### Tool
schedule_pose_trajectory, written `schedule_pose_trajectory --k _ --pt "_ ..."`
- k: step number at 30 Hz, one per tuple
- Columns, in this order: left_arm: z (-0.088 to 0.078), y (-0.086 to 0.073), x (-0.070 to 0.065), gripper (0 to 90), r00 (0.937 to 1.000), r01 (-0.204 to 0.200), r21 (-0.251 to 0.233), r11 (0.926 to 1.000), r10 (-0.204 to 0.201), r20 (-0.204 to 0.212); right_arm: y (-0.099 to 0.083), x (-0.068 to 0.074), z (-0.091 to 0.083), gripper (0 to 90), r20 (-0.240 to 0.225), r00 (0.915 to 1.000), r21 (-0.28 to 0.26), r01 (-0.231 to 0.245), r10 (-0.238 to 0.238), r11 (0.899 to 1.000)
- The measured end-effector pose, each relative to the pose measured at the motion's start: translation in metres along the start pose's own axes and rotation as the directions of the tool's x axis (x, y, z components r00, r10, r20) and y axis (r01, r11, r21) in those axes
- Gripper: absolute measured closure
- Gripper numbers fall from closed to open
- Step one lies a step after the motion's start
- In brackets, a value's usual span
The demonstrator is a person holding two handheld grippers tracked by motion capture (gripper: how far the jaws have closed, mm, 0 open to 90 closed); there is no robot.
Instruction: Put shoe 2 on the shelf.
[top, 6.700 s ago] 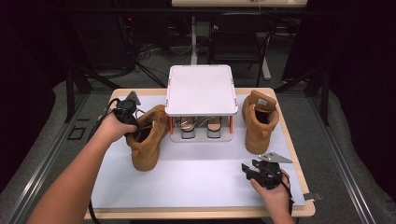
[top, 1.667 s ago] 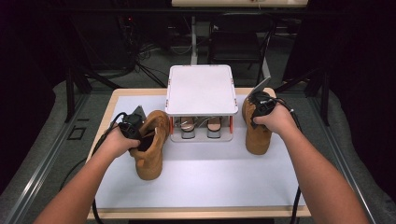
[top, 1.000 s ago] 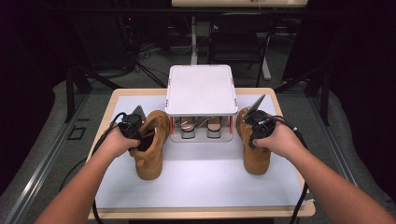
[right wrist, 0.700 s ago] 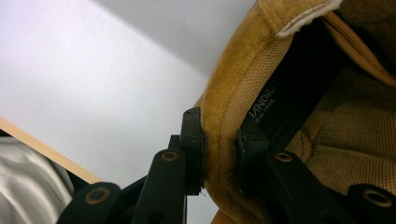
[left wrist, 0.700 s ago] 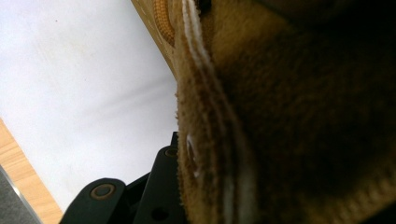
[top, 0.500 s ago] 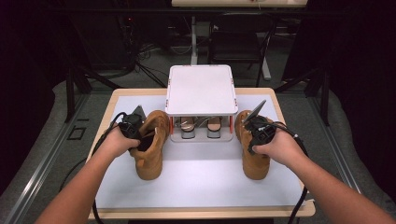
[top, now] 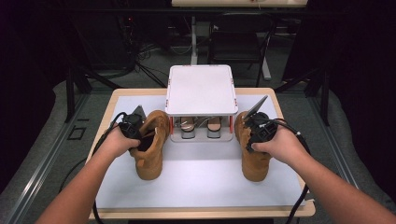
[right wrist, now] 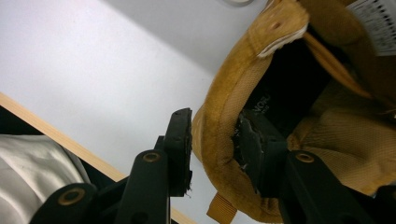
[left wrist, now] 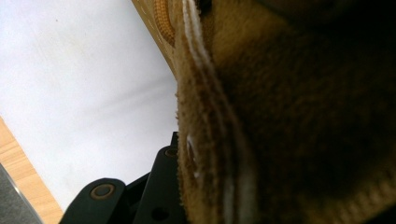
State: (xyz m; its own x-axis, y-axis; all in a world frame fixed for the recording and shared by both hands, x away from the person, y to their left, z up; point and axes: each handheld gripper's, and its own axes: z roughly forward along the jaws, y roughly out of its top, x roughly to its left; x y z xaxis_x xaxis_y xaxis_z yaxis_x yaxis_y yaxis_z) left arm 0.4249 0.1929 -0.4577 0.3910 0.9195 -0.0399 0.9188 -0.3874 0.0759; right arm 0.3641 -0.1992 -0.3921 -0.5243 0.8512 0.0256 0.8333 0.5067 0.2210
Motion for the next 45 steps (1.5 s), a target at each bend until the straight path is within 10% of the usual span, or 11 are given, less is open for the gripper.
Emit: schedule_pose_trajectory --k 25,45 --pt "0.000 0.002 -0.002 78.9 0.9999 -0.003 0.017 0.9999 0.003 -0.011 0.002 -0.038 -0.030 59.4 0.089 0.9929 0.020 -0.081 0.079 0.997" --pt "0.000 0.002 -0.001 78.8 0.9999 -0.006 0.019 0.9998 0.006 -0.009 0.001 -0.072 -0.014 58.7 0.118 0.9790 0.032 -0.171 0.166 0.985"
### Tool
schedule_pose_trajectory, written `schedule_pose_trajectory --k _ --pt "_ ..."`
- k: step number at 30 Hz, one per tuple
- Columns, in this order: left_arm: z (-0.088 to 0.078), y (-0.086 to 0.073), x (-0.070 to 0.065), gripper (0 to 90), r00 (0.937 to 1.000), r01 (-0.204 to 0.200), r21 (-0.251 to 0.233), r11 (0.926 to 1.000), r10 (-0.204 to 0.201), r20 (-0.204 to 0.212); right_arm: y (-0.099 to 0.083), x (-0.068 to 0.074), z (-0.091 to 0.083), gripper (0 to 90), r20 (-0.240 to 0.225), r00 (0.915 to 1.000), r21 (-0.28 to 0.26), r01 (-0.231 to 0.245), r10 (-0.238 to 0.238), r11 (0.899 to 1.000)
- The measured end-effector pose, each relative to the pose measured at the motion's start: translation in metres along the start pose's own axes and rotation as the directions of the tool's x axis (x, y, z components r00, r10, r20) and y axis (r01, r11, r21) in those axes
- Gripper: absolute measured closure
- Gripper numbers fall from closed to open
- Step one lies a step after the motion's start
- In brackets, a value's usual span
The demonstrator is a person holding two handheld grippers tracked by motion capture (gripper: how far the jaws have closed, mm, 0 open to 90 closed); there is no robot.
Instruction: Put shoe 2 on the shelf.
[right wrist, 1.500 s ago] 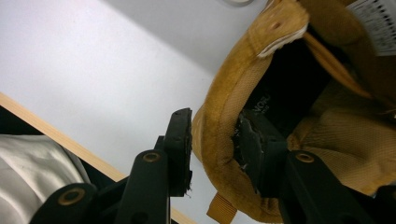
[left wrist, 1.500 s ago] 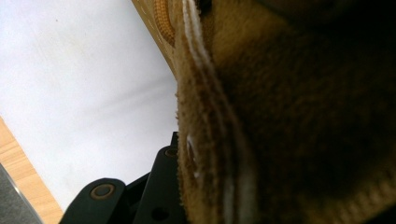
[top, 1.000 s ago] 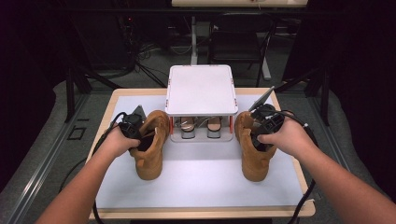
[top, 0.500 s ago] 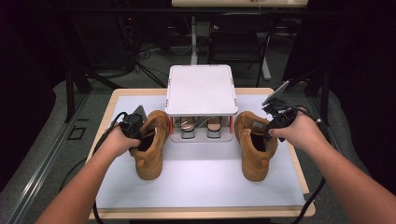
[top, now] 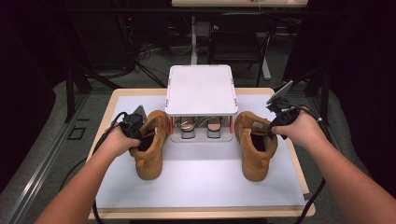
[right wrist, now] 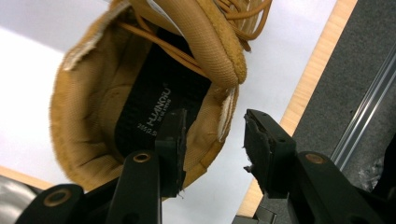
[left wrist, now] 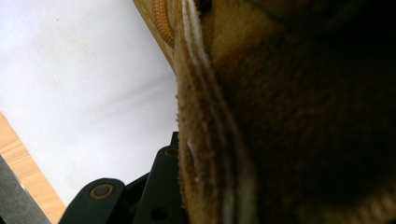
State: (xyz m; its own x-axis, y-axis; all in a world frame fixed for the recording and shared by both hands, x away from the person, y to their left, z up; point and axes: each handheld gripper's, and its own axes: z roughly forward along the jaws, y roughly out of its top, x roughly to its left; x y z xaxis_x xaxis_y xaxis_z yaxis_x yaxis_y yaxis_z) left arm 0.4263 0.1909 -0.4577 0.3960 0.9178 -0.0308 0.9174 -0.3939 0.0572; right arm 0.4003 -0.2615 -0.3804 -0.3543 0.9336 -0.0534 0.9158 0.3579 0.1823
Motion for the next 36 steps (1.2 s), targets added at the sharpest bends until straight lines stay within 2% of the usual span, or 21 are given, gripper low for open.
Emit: schedule_pose_trajectory --k 10,12,28,36 --pt "0.000 0.000 0.000 78.9 1.0000 0.002 -0.001 1.0000 -0.002 -0.001 -0.002 -0.005 0.031 59.5 -0.030 0.9989 0.005 -0.037 0.037 0.999" --pt "0.000 0.000 0.000 78.9 1.0000 0.002 0.000 1.0000 -0.002 -0.001 -0.002 -0.006 0.034 60.0 -0.042 0.9986 0.015 -0.032 0.033 0.999" --pt "0.000 0.000 0.000 78.9 1.0000 0.005 -0.002 1.0000 -0.005 0.001 -0.003 -0.002 0.060 60.8 -0.037 0.9979 0.041 -0.053 0.054 0.998" --pt "0.001 0.000 0.000 78.9 1.0000 0.001 -0.001 1.0000 -0.001 -0.004 -0.004 -0.001 0.064 61.0 -0.029 0.9979 0.049 -0.056 0.057 0.997"
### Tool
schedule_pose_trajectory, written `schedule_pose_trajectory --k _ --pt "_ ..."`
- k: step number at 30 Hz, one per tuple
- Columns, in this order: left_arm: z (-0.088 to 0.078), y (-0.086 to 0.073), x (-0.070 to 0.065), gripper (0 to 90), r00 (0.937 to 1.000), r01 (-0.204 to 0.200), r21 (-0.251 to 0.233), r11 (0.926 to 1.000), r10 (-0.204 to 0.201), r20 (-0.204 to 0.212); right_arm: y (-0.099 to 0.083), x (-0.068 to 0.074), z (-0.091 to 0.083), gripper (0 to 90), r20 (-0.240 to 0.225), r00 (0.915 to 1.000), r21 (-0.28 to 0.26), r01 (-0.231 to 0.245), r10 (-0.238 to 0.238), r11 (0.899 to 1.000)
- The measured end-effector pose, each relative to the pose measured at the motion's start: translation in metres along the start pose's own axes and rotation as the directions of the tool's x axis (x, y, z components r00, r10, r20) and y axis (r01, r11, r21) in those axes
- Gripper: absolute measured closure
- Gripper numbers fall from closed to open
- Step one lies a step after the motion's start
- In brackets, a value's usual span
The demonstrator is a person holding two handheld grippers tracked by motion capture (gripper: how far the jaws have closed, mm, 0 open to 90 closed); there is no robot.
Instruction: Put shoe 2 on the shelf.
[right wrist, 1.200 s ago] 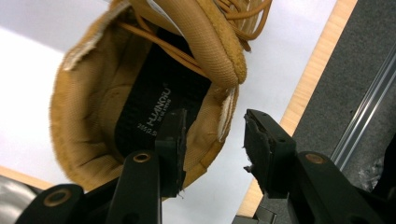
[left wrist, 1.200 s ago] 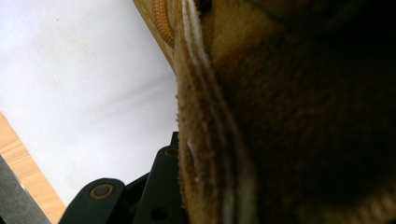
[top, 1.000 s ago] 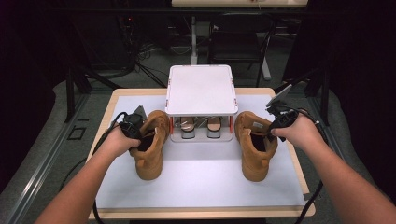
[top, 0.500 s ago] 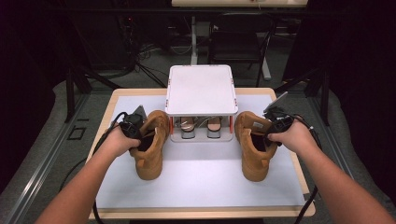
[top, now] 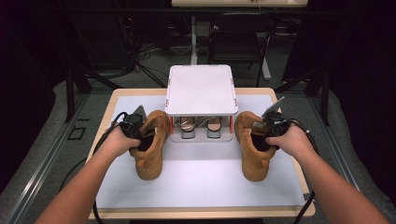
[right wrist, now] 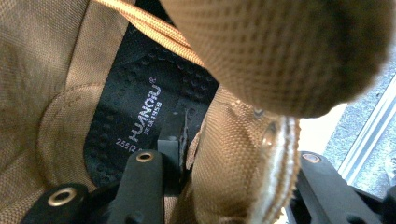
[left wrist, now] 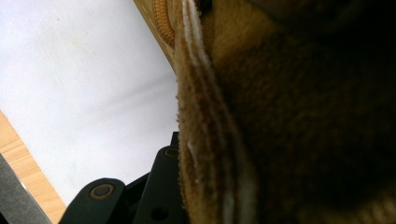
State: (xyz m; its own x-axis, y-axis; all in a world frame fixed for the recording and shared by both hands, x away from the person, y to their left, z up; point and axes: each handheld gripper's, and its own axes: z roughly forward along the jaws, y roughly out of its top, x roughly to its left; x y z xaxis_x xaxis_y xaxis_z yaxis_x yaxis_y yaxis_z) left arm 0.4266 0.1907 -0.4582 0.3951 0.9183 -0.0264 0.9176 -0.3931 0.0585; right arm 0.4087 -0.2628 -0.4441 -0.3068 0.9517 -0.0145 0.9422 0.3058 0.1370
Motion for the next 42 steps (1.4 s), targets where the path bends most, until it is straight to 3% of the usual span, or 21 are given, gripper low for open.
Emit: schedule_pose_trajectory --k 12,16,17,22,24,28,42 --pt "0.0002 -0.0004 -0.0003 79.0 1.0000 0.007 0.000 1.0000 -0.007 0.000 -0.0036 0.0017 0.0049 69.0 -0.013 0.9998 0.004 -0.016 0.016 1.000" --pt "0.0005 -0.0003 0.0002 79.1 0.9999 0.010 0.000 0.9999 -0.010 0.004 -0.0023 0.0010 0.0040 71.8 -0.003 0.9999 0.038 0.015 -0.015 0.999" --pt "0.0004 -0.0002 0.0009 79.1 0.9999 0.009 0.001 1.0000 -0.009 0.005 -0.0038 0.0020 0.0063 72.6 -0.006 1.0000 0.009 -0.007 0.008 1.000" --pt "0.0006 0.0002 0.0010 79.6 0.9998 0.018 0.004 0.9998 -0.018 0.005 -0.0050 0.0027 0.0068 73.6 -0.002 0.9999 -0.001 -0.012 0.012 1.000" --pt "0.0006 0.0002 0.0008 79.7 0.9998 0.021 0.004 0.9998 -0.021 0.004 -0.0037 0.0018 0.0062 73.2 -0.003 0.9999 0.019 0.011 -0.011 1.000" --pt "0.0007 0.0002 0.0008 79.7 0.9998 0.022 0.003 0.9997 -0.022 0.002 -0.0042 0.0039 0.0074 72.7 0.006 1.0000 0.000 0.000 0.000 1.000" --pt "0.0006 -0.0007 0.0017 81.2 0.9985 0.054 -0.016 0.9984 -0.054 0.009 -0.0032 0.0037 0.0072 79.0 0.002 1.0000 0.008 -0.005 0.005 1.000"
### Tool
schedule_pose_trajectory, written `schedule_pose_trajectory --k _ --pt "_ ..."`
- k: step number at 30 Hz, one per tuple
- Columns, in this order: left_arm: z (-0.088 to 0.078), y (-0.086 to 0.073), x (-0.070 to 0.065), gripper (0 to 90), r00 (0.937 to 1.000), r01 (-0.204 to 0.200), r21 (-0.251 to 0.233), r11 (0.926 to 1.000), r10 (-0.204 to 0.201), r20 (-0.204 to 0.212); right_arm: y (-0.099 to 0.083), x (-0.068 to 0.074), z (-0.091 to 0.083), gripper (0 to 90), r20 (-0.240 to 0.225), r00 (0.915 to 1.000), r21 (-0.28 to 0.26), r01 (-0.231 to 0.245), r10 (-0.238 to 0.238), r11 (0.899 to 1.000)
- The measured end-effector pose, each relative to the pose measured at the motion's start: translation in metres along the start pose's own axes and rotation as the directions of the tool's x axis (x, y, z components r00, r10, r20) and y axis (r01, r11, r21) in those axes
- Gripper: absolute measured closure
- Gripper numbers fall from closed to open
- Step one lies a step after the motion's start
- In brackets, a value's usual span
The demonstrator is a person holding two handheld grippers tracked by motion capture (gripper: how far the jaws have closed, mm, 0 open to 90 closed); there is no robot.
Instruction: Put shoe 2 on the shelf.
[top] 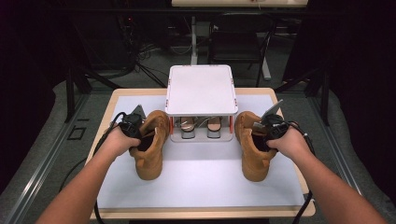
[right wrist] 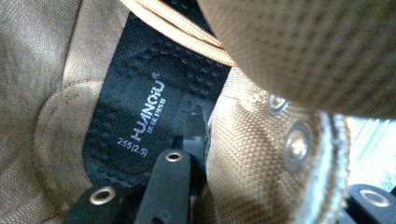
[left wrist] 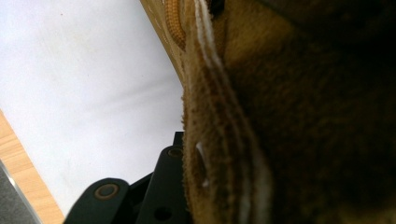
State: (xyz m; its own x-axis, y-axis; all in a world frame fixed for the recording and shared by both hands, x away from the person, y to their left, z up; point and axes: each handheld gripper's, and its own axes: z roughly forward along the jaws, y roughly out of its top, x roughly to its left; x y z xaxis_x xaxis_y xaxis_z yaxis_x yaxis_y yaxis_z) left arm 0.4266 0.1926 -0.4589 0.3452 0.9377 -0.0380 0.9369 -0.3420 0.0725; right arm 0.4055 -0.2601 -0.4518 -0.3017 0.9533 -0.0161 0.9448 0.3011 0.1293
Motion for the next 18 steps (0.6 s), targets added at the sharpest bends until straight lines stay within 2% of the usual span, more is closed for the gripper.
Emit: schedule_pose_trajectory --k 3,7,10,12,14,18 --pt "-0.0002 -0.0003 0.0009 83.8 1.0000 0.007 0.000 1.0000 -0.007 0.003 0.0002 0.0001 0.0001 80.5 -0.003 1.0000 0.000 0.001 -0.001 1.000" --pt "-0.0002 -0.0008 0.0028 85.5 0.9991 0.037 -0.006 0.9993 -0.037 0.019 0.0002 -0.0010 -0.0005 83.6 -0.016 0.9998 0.001 -0.011 0.011 1.000" --pt "-0.0005 -0.0003 0.0041 86.1 0.9985 0.047 -0.002 0.9989 -0.047 0.029 0.0004 -0.0006 -0.0010 84.4 -0.014 0.9998 0.003 -0.015 0.015 1.000" --pt "-0.0009 0.0002 0.0039 86.3 0.9989 0.040 -0.001 0.9992 -0.040 0.026 0.0011 -0.0006 -0.0025 84.7 -0.013 0.9999 0.016 -0.007 0.007 1.000" --pt "-0.0012 0.0003 0.0038 86.4 0.9982 0.053 -0.004 0.9986 -0.053 0.028 -0.0004 0.0008 -0.0015 85.1 -0.021 0.9990 -0.015 -0.040 0.040 0.999" --pt "-0.0034 0.0016 0.0069 86.6 0.9971 0.073 -0.009 0.9973 -0.073 0.022 0.0001 -0.0011 -0.0024 85.5 -0.043 0.9972 -0.015 -0.062 0.061 0.998"
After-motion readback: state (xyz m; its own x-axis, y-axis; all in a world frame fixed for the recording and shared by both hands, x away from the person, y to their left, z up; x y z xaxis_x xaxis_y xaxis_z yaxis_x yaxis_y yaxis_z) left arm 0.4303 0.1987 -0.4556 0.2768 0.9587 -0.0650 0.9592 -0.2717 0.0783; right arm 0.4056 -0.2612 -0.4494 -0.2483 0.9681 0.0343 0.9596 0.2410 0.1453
